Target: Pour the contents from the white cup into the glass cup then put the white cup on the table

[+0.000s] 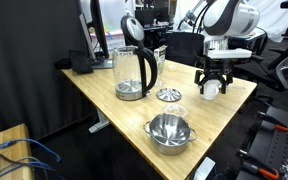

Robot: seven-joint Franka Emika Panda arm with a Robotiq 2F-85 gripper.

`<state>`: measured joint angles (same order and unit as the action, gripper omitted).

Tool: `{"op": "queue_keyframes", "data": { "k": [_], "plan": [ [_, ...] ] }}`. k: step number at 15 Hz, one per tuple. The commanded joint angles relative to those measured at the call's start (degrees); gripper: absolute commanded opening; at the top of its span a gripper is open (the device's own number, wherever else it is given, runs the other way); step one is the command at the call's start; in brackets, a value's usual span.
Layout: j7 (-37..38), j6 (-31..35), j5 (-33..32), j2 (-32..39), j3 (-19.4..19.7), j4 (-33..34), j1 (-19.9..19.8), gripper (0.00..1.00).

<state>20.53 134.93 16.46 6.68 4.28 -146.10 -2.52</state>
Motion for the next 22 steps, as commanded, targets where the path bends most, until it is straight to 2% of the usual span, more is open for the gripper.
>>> {"op": "queue_keyframes", "data": {
  "k": [1,17,22],
  "plan": [
    [1.6,1.1,0.0,0.4,0.0,-0.2,-0.1,1.0],
    [2.6,2.8,-0.7,-6.2,-0.9,-4.0,0.7,1.0],
    [4.5,5.3,-4.5,-6.7,-1.3,-5.3,1.0,1.0]
  ]
}}
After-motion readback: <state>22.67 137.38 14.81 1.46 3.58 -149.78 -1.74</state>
